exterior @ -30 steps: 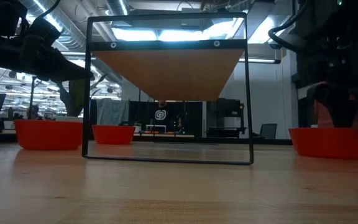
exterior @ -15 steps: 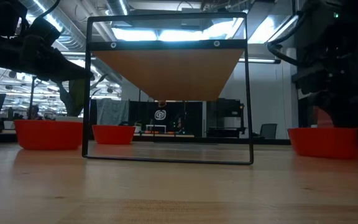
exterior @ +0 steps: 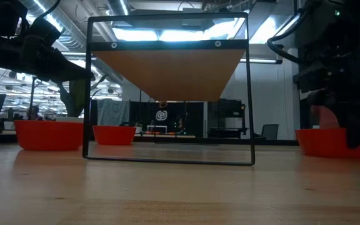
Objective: Pick & Place Mini bowls
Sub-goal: Put the bottom right red bowl on the shelf
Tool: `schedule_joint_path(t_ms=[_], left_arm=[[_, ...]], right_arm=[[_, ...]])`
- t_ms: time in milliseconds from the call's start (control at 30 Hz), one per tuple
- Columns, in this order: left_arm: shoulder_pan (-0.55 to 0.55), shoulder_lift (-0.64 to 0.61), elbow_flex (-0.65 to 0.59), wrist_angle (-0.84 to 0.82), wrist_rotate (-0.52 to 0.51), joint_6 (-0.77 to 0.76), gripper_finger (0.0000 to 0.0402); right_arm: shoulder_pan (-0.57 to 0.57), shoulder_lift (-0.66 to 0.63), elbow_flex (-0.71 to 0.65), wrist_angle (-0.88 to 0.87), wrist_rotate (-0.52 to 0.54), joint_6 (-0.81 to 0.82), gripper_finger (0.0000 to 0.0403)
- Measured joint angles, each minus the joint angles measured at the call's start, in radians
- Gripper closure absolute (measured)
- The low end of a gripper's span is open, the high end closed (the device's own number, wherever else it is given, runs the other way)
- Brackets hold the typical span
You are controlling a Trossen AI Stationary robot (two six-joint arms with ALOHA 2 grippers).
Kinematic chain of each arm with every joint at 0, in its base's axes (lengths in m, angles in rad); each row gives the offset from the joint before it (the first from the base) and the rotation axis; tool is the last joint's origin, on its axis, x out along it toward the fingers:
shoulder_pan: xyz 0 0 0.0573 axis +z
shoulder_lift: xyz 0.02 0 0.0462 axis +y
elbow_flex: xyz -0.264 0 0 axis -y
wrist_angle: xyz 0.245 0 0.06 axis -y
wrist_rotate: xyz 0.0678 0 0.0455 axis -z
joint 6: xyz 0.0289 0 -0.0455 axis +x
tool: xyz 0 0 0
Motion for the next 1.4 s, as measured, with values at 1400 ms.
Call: schedule_joint_path(t_ms=[1400], left_arm=[[0.000, 0.000, 0.000, 0.000, 0.000, 0.000, 0.0398]], right_arm=[[0.005, 0.065, 0.642, -0.386, 0.272, -0.281, 0.0401]])
